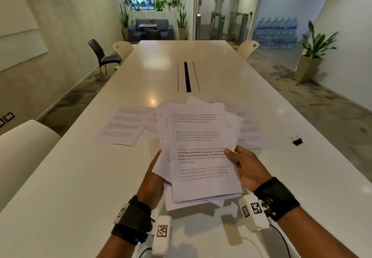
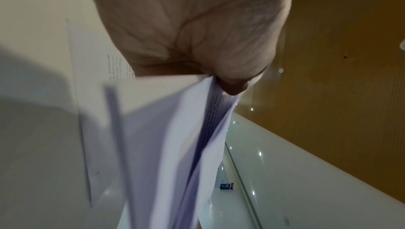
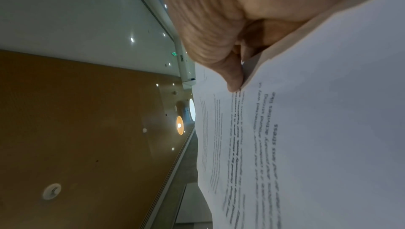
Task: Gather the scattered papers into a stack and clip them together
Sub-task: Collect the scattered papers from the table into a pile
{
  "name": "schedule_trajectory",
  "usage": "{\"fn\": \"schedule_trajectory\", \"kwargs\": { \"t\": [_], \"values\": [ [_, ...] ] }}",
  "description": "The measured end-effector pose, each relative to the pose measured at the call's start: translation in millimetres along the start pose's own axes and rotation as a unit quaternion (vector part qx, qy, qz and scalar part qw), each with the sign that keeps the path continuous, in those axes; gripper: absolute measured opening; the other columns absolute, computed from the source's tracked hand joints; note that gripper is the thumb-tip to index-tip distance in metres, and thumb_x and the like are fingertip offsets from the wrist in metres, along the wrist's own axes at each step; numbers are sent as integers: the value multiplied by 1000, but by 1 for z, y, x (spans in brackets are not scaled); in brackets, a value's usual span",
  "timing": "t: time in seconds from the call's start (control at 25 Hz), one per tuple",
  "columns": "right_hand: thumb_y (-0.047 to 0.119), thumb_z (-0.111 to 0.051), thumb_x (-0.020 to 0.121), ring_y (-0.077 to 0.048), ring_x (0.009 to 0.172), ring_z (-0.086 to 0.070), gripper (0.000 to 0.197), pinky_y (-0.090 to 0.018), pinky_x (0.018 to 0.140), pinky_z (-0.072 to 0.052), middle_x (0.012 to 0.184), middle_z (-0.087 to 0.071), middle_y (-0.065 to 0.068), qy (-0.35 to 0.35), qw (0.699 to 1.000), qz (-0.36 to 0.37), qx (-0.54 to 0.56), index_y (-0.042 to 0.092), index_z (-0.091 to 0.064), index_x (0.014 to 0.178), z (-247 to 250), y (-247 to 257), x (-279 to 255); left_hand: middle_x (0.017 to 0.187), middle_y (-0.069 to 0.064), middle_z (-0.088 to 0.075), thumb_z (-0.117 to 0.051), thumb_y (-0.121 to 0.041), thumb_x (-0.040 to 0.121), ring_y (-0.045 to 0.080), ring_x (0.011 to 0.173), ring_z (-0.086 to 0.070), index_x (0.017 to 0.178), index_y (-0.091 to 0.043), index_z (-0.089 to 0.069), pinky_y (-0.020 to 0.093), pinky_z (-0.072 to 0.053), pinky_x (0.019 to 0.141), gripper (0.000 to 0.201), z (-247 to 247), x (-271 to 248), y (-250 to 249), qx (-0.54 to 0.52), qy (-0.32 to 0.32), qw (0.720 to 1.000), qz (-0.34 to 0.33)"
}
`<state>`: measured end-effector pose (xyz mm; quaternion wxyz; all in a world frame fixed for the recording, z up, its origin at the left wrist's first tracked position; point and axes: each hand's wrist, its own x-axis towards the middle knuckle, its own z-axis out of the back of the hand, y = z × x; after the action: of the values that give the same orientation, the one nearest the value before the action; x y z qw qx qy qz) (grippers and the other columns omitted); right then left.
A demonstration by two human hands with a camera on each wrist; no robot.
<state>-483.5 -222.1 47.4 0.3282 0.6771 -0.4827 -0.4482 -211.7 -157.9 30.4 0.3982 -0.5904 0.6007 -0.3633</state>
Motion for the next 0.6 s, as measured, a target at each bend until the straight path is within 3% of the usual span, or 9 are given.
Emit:
{"fn": "schedule_trajectory", "kwargs": {
  "t": [0.04, 0.08, 0.16, 0.24, 0.32, 0.4, 0.52, 0.6],
  "values": [
    [4, -63, 104, -26, 105, -79, 32, -30, 78, -67, 131, -76, -19, -9, 1000, 13, 5, 0, -68, 136, 2, 0, 3, 126, 15, -79, -54, -51, 106, 21, 110, -82, 135, -20, -63, 38, -69, 87, 44, -6, 0, 0, 5, -9, 1000, 9],
    [3, -62, 105, -25, 105, -78, 31, -29, 77, -67, 131, -77, -18, -13, 1000, 25, 9, 0, -68, 136, 5, 2, 7, 137, 16, -76, -37, -57, 107, 25, 121, -78, 143, -25, -61, 43, -67, 97, 54, -9, 0, 0, 14, -11, 999, 27],
    [3, -62, 105, -28, 113, -76, 31, -32, 86, -65, 131, -77, -16, -22, 999, 45, -3, 3, -68, 136, 10, 7, 13, 146, 9, -73, -21, -71, 102, 33, 134, -71, 149, -40, -60, 58, -57, 111, 68, -14, 2, -4, 28, 9, 998, 58],
    [4, -63, 105, -33, 126, -71, 33, -40, 104, -59, 134, -76, -15, -21, 997, 75, -27, 4, -68, 137, 17, 16, 19, 148, 3, -72, -31, -62, 110, 34, 136, -69, 150, -48, -58, 67, -53, 113, 50, -17, 6, -10, 63, 26, 997, 48],
    [5, -64, 105, -31, 130, -69, 34, -43, 114, -53, 135, -76, -12, -5, 994, 102, -42, 4, -67, 139, 21, 26, 22, 151, -4, -70, -45, -32, 116, 30, 138, -69, 154, -48, -52, 63, -57, 109, 42, -22, 12, -15, 108, 52, 992, 27],
    [3, -66, 103, -26, 124, -73, 37, -40, 111, -57, 133, -77, -10, 33, 991, 123, -47, 5, -66, 139, 24, 37, 22, 153, -8, -68, -53, -14, 113, 27, 140, -67, 156, -47, -46, 59, -57, 111, 54, -28, 18, -14, 140, 70, 987, 18],
    [-3, -74, 96, -30, 123, -74, 45, -44, 105, -61, 132, -78, -11, 63, 982, 155, -83, 6, -66, 139, 29, 47, 25, 158, -11, -63, -62, -12, 109, 21, 146, -61, 165, -44, -34, 52, -53, 118, 70, -39, 27, -9, 182, 87, 979, 0],
    [-4, -78, 92, -33, 120, -76, 48, -47, 102, -62, 129, -79, -12, 53, 977, 183, -96, 7, -67, 137, 34, 52, 30, 157, -10, -64, -65, -11, 108, 19, 146, -61, 165, -38, -36, 46, -55, 118, 70, -48, 37, -9, 199, 75, 977, -27]
  ]
}}
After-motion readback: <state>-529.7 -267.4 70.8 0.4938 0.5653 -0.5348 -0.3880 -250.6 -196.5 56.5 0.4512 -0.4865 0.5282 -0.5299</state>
